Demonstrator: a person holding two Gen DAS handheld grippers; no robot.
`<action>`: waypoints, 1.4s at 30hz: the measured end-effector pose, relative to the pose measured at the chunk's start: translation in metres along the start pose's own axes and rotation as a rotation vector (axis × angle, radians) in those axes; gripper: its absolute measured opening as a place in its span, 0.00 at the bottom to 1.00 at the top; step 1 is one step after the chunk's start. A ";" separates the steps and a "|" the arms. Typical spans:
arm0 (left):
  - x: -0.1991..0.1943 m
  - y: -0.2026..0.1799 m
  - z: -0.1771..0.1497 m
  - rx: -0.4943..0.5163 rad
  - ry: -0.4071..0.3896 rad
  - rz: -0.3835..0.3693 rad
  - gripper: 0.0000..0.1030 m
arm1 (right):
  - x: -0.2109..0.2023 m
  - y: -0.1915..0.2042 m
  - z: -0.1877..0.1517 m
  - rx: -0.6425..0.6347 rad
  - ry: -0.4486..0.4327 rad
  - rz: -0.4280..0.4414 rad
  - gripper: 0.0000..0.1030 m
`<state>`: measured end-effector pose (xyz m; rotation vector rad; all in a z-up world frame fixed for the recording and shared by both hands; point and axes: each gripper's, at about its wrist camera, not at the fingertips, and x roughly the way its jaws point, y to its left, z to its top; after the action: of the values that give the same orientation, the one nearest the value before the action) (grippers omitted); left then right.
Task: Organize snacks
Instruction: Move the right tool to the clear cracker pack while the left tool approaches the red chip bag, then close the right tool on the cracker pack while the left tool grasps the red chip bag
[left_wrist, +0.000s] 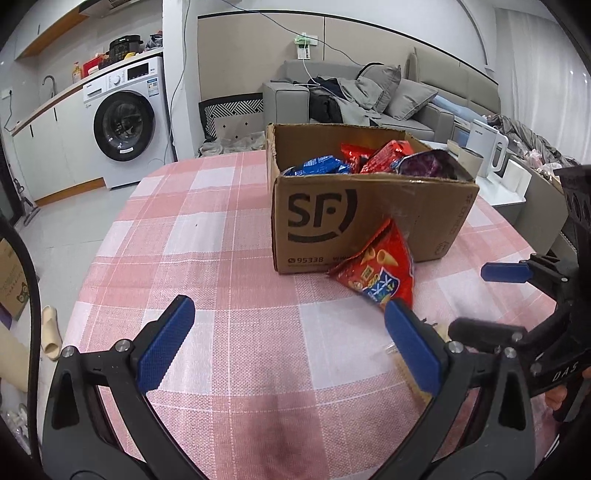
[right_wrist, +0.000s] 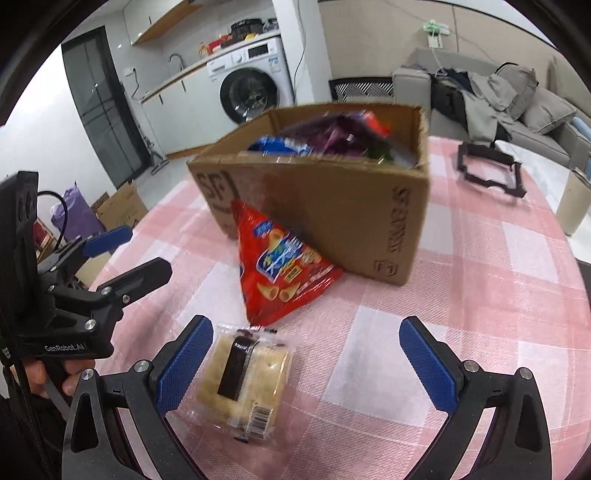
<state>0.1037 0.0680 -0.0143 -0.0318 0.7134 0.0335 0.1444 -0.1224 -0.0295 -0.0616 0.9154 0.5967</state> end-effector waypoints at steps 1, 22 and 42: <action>0.002 0.000 0.002 -0.001 0.002 0.004 0.99 | 0.004 0.002 0.000 -0.008 0.017 -0.005 1.00; 0.018 0.010 0.000 -0.038 0.047 -0.006 0.99 | 0.045 0.045 -0.019 -0.098 0.137 -0.008 1.00; 0.025 -0.004 -0.004 0.004 0.063 -0.024 0.99 | 0.054 0.022 -0.024 -0.113 0.164 -0.093 1.00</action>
<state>0.1197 0.0647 -0.0335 -0.0374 0.7764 0.0077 0.1407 -0.0865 -0.0816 -0.2567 1.0313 0.5619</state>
